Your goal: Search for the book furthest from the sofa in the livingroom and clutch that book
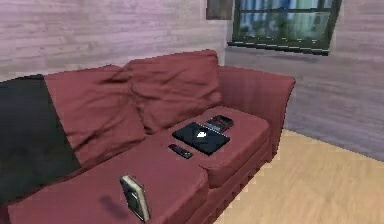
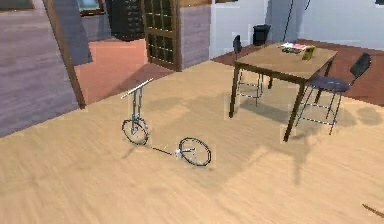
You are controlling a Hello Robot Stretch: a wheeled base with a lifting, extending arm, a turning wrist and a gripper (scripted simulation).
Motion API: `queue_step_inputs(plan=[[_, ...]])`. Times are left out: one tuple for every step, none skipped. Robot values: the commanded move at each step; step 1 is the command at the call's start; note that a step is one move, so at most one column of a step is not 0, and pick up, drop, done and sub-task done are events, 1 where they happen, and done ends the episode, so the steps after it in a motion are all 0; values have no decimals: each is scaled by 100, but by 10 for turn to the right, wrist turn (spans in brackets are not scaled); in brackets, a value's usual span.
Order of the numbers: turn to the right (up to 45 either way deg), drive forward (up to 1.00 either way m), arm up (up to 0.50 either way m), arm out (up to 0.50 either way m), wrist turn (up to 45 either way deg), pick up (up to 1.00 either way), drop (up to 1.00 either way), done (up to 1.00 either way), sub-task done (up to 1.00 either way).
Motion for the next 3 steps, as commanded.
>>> queue_step_inputs(plan=[[360,0,0,0,0,0,0,0,0],[0,90,0,0,0,0,0,0,0],[-450,0,0,0,0,0,0,0,0]])
